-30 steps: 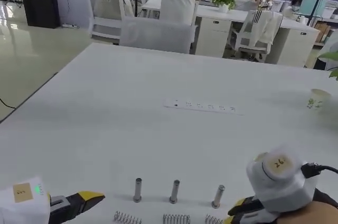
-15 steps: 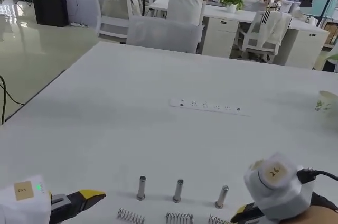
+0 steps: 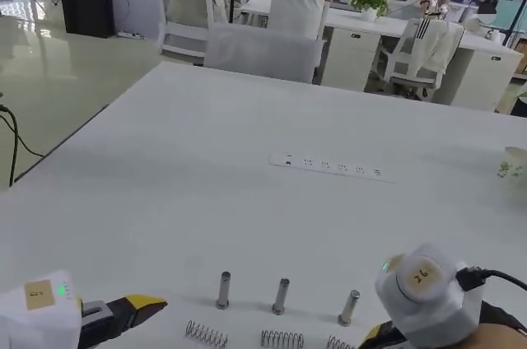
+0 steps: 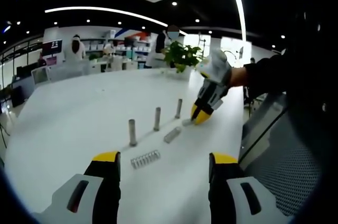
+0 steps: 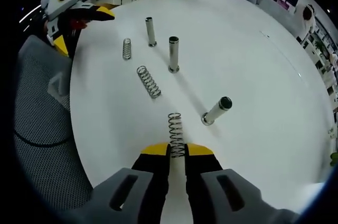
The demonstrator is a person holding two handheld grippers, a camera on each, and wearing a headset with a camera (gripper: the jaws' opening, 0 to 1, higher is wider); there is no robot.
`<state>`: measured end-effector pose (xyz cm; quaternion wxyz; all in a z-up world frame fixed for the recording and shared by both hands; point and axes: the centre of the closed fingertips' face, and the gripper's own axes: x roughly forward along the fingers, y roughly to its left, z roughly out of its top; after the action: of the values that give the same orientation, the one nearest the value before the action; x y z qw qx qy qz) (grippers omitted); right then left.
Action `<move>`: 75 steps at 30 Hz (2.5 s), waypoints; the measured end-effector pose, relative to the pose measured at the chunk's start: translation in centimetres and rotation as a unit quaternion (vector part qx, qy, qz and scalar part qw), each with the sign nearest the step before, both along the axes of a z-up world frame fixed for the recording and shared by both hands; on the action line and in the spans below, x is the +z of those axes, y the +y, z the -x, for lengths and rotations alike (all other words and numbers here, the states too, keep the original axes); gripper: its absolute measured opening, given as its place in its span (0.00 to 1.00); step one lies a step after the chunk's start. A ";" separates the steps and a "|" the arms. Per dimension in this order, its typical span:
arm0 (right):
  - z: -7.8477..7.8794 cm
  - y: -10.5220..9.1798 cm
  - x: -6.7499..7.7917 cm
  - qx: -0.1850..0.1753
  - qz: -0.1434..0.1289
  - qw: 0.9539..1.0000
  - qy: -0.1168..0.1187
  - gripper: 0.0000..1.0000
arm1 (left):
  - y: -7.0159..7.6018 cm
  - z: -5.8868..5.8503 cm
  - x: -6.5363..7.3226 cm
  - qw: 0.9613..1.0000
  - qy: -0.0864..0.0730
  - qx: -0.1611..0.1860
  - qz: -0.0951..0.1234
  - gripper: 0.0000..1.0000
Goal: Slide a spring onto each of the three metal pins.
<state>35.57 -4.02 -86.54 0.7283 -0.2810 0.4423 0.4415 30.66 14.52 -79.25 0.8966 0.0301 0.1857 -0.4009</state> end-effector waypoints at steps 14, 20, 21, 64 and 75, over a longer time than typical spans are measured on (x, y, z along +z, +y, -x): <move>1.0 1.3 1.5 0.005 -0.016 1.000 0.009 0.07 | -1.1 -0.1 -0.3 1.000 0.005 -0.025 0.000 0.60; 1.6 2.2 2.2 0.016 -0.026 0.999 0.016 0.07 | -1.7 -0.1 -0.4 0.999 0.008 -0.035 0.002 0.57; 1.6 2.4 2.3 0.017 -0.026 0.999 0.016 0.07 | -1.7 -0.1 -0.4 0.999 0.008 -0.035 0.003 0.56; 5.3 9.1 5.9 0.185 -0.023 0.982 0.017 0.07 | -7.3 0.0 0.2 0.985 -0.029 -0.166 -0.038 0.21; 6.4 9.1 5.9 0.214 -0.017 0.976 0.027 0.07 | -8.3 0.6 0.0 0.977 -0.035 -0.203 -0.049 0.14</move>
<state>29.22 5.05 -80.63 0.6093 -0.3454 0.3836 0.6019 30.08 6.23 -79.22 0.8000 0.1250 0.1637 -0.5635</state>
